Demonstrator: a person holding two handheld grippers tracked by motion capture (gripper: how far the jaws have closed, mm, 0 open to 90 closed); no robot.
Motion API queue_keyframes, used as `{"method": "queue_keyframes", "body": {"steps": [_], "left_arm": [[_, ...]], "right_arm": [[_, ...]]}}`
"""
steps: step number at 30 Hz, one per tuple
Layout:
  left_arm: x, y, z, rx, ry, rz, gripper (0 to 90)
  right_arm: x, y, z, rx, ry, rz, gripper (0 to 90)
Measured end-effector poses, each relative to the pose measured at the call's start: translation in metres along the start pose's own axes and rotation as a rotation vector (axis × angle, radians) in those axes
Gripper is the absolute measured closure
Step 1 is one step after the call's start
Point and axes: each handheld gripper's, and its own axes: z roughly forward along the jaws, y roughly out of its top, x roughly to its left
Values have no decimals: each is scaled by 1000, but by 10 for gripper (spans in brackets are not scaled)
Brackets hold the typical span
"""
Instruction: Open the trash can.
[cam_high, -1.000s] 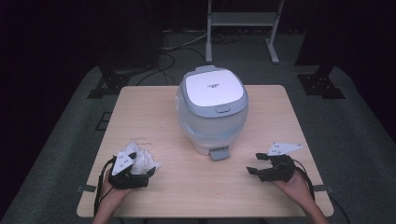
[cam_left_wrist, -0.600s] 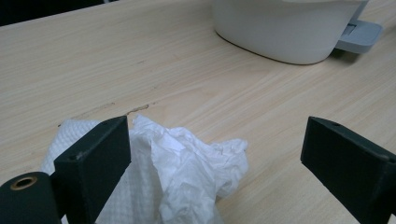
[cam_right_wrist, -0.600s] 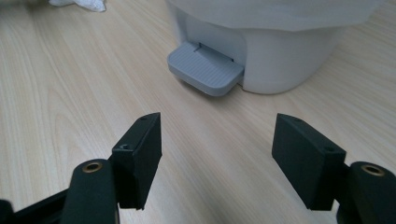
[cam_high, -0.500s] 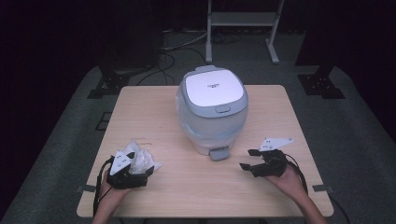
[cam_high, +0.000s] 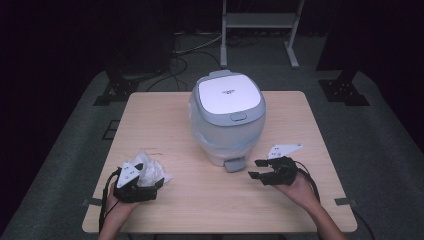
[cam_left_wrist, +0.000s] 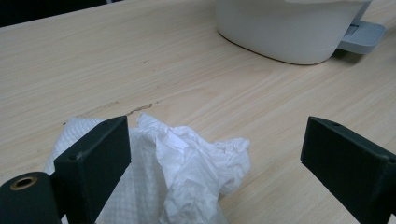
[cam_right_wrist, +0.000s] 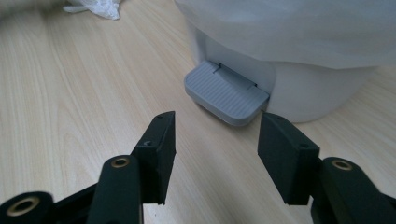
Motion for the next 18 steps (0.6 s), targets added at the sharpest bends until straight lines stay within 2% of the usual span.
{"method": "queue_keyframes", "body": {"steps": [18], "left_arm": [[0, -1, 0, 10, -2, -11, 76]], "right_arm": [[1, 10, 19, 1, 6, 12, 624]]}}
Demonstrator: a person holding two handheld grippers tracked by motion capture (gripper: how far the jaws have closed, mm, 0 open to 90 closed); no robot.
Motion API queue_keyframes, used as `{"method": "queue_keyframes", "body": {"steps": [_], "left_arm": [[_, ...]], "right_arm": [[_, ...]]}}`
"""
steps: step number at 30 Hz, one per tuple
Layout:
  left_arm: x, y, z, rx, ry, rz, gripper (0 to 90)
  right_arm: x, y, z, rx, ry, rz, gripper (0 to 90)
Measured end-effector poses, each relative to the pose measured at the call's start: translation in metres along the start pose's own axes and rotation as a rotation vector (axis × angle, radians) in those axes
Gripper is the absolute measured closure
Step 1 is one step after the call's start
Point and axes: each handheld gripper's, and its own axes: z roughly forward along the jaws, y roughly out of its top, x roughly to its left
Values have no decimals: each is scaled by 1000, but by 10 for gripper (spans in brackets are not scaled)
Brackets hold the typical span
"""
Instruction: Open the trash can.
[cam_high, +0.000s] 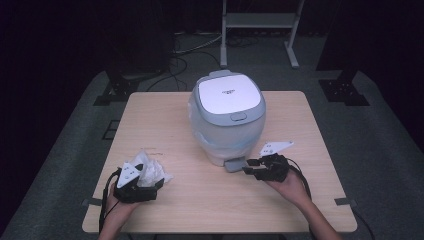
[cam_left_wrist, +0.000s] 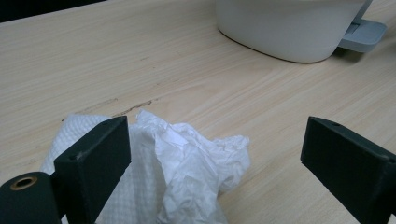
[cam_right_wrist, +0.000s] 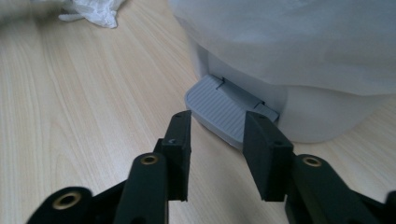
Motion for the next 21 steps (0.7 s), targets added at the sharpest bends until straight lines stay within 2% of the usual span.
{"method": "queue_keyframes", "body": {"steps": [5, 11, 15, 21], "left_arm": [[0, 0, 0, 0, 0, -3, 76], [1, -1, 0, 0, 7, 6, 76], [3, 0, -3, -15, 16, -5, 76], [6, -2, -4, -12, 24, -15, 76]], "right_arm": [[0, 2, 5, -5, 9, 9, 660], [3, 3, 14, -4, -10, 1, 714], [3, 2, 17, -2, -15, 4, 754], [3, 3, 24, 10, -18, 11, 794]]}}
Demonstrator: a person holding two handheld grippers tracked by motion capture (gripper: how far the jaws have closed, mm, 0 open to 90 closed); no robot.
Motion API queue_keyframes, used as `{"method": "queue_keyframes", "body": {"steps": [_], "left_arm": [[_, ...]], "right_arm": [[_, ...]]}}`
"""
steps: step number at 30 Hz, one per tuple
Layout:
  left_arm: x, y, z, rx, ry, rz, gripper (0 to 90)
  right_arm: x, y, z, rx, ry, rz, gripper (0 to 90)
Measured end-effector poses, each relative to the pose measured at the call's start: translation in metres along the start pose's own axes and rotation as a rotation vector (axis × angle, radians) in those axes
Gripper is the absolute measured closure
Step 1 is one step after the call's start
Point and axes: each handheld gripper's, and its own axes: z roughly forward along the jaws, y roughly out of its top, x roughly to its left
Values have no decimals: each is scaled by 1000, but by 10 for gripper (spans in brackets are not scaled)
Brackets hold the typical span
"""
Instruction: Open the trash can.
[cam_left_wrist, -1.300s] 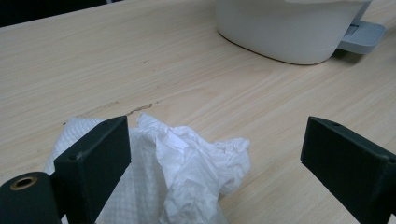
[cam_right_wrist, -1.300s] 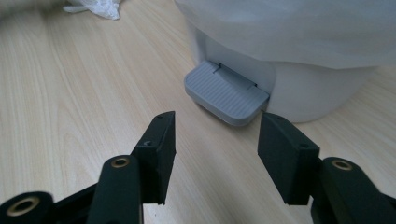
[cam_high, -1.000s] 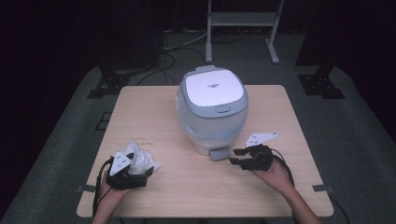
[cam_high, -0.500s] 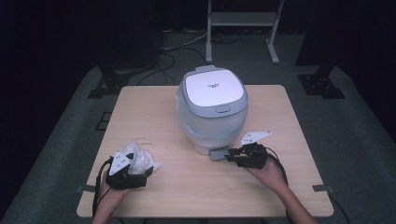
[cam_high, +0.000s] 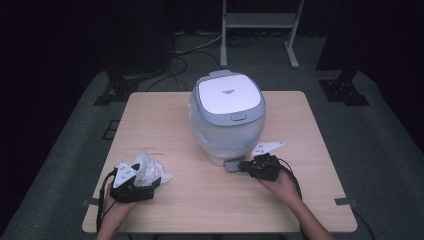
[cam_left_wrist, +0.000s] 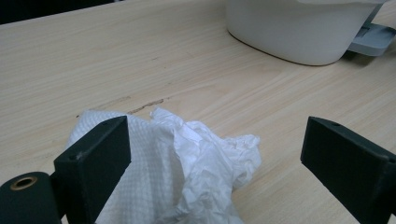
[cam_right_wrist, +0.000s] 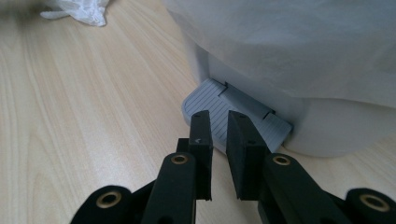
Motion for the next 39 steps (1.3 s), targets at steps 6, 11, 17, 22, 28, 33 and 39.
{"method": "queue_keyframes", "body": {"steps": [6, 11, 17, 22, 28, 33, 39], "left_arm": [[1, 0, -1, -3, 4, -2, 76], [1, -1, 0, 5, 0, -3, 76], [1, -1, 1, 4, -2, -4, 76], [3, -1, 1, 7, 1, -10, 77], [3, -2, 0, 5, 2, -14, 76], [6, 0, -2, -2, -2, -32, 77], [13, 2, -8, -30, 2, -87, 86]], "right_arm": [[1, 4, 6, 4, -8, -2, 821], [1, 6, 13, 14, -16, -3, 821], [1, 7, 18, 10, -38, -7, 840], [5, 7, 22, -4, -66, -16, 857], [8, 6, 25, -12, -88, -39, 878], [8, 3, 26, -19, -86, -37, 881], [7, 2, 27, -15, -81, -30, 882]]}}
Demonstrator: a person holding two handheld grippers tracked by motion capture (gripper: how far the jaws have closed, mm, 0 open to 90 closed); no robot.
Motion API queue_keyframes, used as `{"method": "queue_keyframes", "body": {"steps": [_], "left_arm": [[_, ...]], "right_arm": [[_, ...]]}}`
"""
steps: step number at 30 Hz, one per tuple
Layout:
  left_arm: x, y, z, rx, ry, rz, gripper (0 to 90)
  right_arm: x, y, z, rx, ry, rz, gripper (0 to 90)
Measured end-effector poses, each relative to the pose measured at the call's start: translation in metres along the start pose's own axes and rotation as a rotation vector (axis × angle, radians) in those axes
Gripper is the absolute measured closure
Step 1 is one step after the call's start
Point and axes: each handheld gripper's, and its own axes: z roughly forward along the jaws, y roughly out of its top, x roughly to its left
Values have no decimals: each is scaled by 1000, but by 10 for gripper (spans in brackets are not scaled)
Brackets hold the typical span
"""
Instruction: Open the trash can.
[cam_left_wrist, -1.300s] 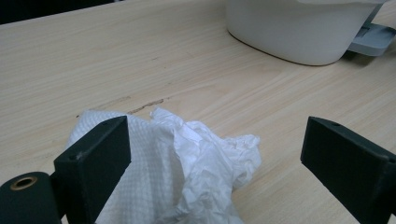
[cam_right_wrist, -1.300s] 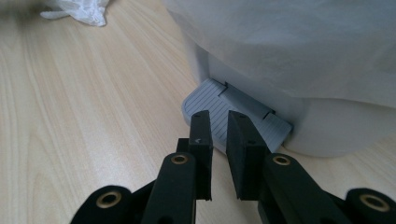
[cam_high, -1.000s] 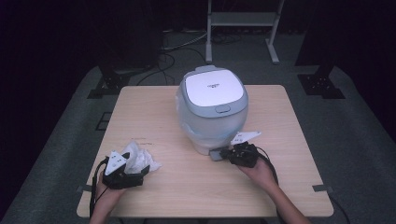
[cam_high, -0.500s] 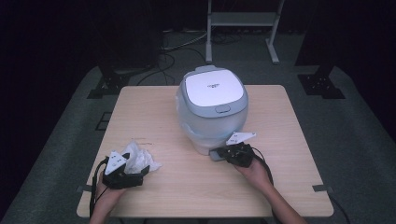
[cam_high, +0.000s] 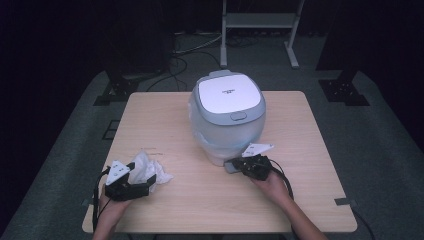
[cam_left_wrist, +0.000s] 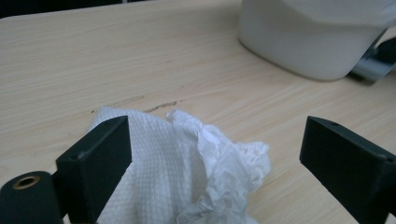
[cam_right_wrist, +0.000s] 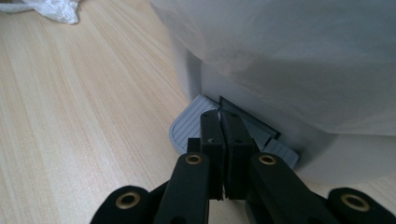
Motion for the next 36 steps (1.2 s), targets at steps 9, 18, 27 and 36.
{"method": "queue_keyframes", "body": {"steps": [9, 18, 27, 36], "left_arm": [[19, 1, -12, -18, 57, -23, 143], [37, 2, -12, 7, 59, -25, 245], [50, 2, 6, 81, 5, 58, 414], [59, 1, 9, 136, 7, 108, 558]], "right_arm": [[4, -3, 5, 20, -32, -52, 882], [3, -4, 10, 44, -34, -57, 882], [4, -4, 9, 50, -38, -62, 881], [3, -4, 10, 48, -31, -59, 881]]}}
